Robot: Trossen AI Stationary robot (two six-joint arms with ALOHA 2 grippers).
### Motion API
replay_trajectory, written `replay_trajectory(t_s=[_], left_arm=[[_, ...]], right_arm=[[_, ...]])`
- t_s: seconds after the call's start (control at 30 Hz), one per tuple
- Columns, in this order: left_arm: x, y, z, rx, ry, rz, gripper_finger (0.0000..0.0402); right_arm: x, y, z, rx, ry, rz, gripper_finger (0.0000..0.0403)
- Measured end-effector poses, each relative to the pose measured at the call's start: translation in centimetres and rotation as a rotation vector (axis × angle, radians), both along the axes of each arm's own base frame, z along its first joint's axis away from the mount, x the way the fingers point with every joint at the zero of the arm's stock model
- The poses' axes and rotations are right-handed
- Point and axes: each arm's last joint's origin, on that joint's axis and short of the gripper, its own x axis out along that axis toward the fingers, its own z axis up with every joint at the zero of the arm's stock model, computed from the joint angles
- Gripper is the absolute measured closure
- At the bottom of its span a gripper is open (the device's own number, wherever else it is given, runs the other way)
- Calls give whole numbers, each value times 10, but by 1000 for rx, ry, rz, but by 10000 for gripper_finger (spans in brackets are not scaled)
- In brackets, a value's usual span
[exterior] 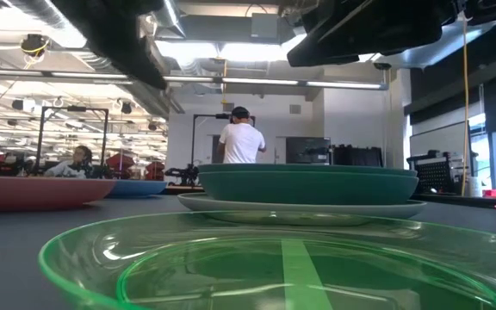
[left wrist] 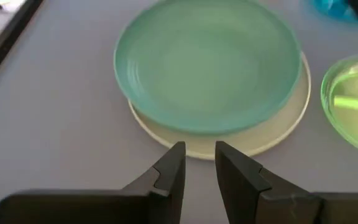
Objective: Stack plastic plates
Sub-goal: Stack the orange plate on the mint green plate
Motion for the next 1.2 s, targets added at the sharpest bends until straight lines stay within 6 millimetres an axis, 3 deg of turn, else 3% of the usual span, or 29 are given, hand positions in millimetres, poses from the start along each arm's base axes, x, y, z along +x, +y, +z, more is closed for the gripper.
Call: replay_trajectory(t_s=[0.43, 0.83, 1.2], left_arm=[[-8, 38, -11, -67, 178, 96, 245], [-35, 65, -34, -27, 478, 168, 246], [-46, 77, -45, -121, 567, 122, 247]], right_arm=[[1, 0, -2, 9, 9, -29, 242], [4, 1, -10, -3, 24, -37, 242], [5, 1, -10, -3, 14, -42, 242]])
